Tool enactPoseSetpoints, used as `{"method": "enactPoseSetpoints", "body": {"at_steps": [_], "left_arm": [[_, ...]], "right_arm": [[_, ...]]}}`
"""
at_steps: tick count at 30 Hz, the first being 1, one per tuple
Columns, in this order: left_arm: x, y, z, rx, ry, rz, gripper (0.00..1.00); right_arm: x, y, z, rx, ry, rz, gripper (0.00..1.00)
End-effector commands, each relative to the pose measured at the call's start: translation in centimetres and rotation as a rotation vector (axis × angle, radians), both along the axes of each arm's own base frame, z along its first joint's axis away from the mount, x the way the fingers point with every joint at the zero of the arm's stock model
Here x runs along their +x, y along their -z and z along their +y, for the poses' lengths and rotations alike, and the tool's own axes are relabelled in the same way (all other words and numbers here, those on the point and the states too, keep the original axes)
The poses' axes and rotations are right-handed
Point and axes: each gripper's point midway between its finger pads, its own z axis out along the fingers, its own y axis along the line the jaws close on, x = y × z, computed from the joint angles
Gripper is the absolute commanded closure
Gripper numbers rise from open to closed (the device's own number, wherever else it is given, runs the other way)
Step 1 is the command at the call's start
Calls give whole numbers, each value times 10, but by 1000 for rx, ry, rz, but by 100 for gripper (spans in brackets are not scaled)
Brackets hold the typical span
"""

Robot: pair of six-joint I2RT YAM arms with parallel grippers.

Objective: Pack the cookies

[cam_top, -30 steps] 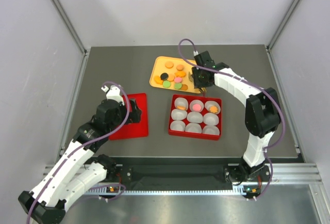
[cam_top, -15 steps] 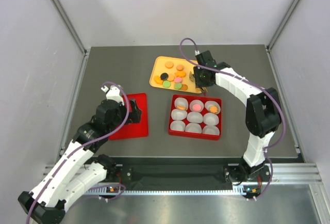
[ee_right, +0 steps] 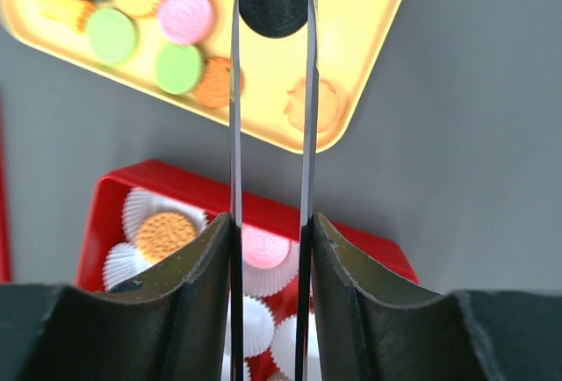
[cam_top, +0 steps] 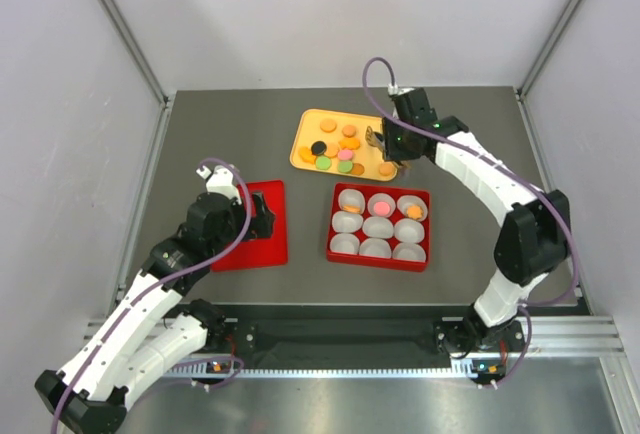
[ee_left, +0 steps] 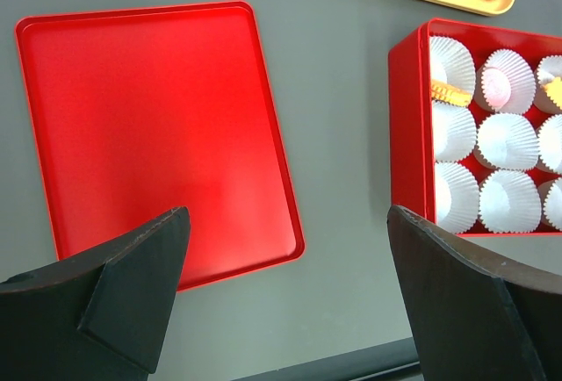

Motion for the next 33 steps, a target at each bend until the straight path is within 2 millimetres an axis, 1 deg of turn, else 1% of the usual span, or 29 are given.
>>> {"method": "enactPoseSetpoints", "body": {"at_steps": [1,2,3,4,5,6,7,8,9,11,12,14,15,16,17,19,20,22,23,26,28,29,33], "left_arm": [[3,-3,-1,-7,-6,-14,1],[3,-3,-1,-6,-6,-13,1],[3,-3,-1,-6,-6,-13,1],[3,-3,-1,-7,-5,-13,1],[3,-3,-1,-7,-5,-13,1],[3,-3,-1,-7,-5,-13,1],[3,-3,-1,-6,-5,-11,1],[3,-3,-1,-8,-5,-14,1],[3,-3,-1,-6,-5,-11,1],[3,-3,-2,-7,-4,-11,1],[3,-3,-2,-9,-4,-14,1],[3,-3,-1,-7,-5,-13,1],[3,-4,-1,-8,-5,-14,1],[3,-3,-1,-8,-5,-14,1],[3,-3,-1,-8,-5,-14,1],[3,-3,-1,-8,-5,-14,1],[3,-4,-1,-8,-5,-14,1],[3,-3,-1,-6,-6,-13,1],[3,-3,-1,-6,-6,-13,1],[3,-3,-1,-6,-8,-14,1],[3,-4,0,-6,-12,-16,1],[3,-3,0,-5,-12,-14,1],[4,-2,-1,-2,-9,-9,1]], "right_arm": [[-9,-60,-1,93,-13,-129,69],[-16,-57,-1,94,-21,-118,69],[-21,-58,-1,101,-23,-119,69],[-27,-67,-1,113,-30,-140,69],[-33,-67,-2,112,-34,-140,69],[-41,-61,-1,115,-38,-128,69],[-48,-68,-1,128,-45,-145,69],[-53,-69,-1,132,-47,-145,69],[-64,-67,0,140,-56,-143,69],[-74,-67,0,145,-64,-146,69],[-85,-66,0,152,-70,-146,69],[-96,-65,2,164,-80,-145,69],[-106,-65,3,178,-88,-147,69],[-112,-65,5,184,-96,-147,69],[-119,-60,6,190,-95,-132,69],[-133,-59,13,201,-122,-127,69],[-143,-53,22,203,-147,-111,70],[-153,-50,26,199,-155,-108,69],[-164,-44,33,200,-177,-90,69],[-178,-36,40,192,-194,-78,69],[-184,-31,42,192,-199,-74,69],[-189,-31,47,201,-210,-72,69],[-193,-16,54,173,-222,-46,69]]}}
